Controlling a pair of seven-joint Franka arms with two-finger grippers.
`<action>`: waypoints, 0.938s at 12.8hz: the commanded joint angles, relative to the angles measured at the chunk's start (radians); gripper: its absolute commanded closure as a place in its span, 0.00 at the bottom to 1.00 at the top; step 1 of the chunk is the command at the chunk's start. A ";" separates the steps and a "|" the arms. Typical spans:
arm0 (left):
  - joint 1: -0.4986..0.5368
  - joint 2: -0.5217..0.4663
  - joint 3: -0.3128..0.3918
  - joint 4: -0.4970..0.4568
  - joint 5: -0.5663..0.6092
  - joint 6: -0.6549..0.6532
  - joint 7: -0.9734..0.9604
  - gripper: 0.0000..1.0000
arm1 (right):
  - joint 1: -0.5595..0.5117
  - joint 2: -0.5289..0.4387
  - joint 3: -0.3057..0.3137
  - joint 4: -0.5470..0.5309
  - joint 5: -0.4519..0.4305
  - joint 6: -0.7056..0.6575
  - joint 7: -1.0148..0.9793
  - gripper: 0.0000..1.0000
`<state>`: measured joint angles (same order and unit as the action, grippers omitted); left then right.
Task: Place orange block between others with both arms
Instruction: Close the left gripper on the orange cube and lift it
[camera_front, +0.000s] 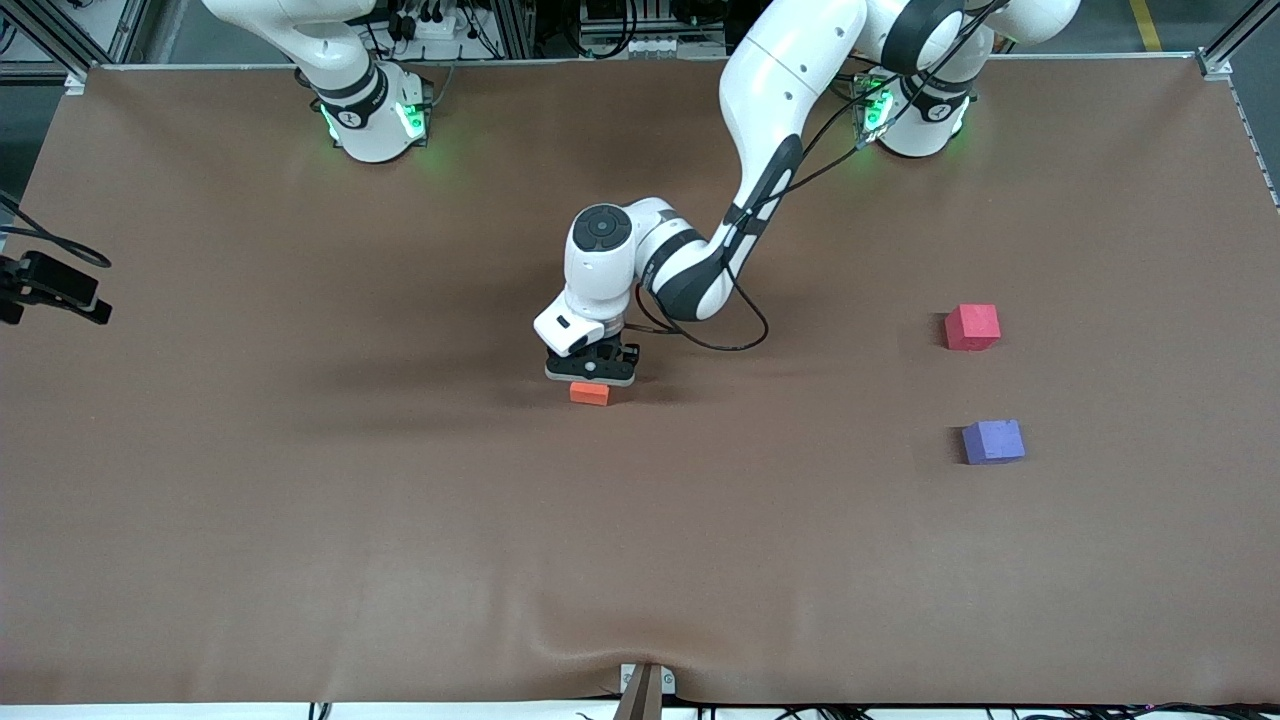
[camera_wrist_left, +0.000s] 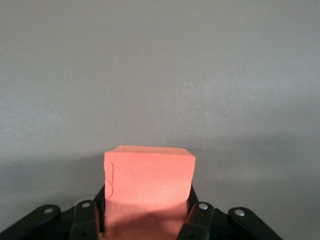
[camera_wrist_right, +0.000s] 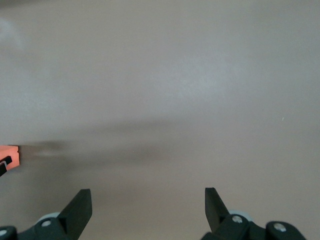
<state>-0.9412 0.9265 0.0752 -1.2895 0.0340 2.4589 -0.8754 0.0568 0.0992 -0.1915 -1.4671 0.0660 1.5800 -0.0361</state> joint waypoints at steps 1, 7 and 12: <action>0.022 -0.078 0.008 -0.010 0.013 -0.128 -0.025 0.70 | -0.034 -0.073 0.058 -0.080 0.017 0.014 0.059 0.00; 0.140 -0.243 0.008 -0.144 0.023 -0.196 -0.011 0.68 | -0.061 -0.107 0.101 -0.133 0.017 0.069 0.059 0.00; 0.306 -0.420 0.001 -0.355 0.023 -0.196 0.185 0.68 | -0.060 -0.105 0.102 -0.119 0.009 0.058 0.058 0.00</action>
<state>-0.6905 0.6087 0.0907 -1.5150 0.0350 2.2622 -0.7529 0.0165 0.0238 -0.1096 -1.5648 0.0692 1.6353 0.0107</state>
